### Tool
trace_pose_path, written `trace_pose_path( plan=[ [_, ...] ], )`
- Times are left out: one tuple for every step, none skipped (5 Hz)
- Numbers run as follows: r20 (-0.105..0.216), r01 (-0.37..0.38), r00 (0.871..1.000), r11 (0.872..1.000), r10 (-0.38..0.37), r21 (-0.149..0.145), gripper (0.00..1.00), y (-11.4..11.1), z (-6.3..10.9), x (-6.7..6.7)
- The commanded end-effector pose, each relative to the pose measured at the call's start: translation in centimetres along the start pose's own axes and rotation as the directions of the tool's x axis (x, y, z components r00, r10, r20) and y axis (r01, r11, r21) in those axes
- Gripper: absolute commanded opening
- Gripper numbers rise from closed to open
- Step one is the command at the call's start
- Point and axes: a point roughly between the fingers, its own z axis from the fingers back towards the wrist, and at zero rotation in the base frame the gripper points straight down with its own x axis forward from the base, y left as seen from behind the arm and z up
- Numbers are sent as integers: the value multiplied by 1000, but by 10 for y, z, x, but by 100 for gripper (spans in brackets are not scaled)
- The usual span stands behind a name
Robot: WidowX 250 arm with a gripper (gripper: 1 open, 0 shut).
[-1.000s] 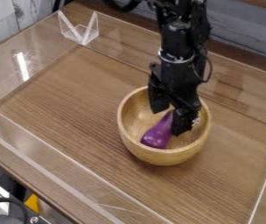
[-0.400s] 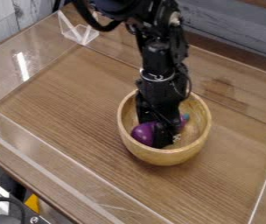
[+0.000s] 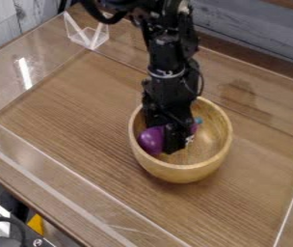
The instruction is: Remove the purple eggplant from inside the brown bowl and put it on the table
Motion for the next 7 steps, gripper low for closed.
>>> trace_pose_path(
  plan=[
    [80, -35, 996, 999, 32, 28, 0, 5, 31, 12],
    [77, 24, 997, 1000, -25, 20, 0, 9, 25, 23],
    [72, 93, 993, 996, -94, 13, 0, 11, 18, 32],
    [74, 78, 994, 997, -79, 10, 0, 13, 15, 27],
    [75, 58, 995, 998, -59, 8, 0, 17, 13, 22],
    [81, -17, 997, 1000, 16, 7, 0, 18, 19, 21],
    [87, -90, 992, 996, 89, 6, 0, 20, 25, 20]
  ],
)
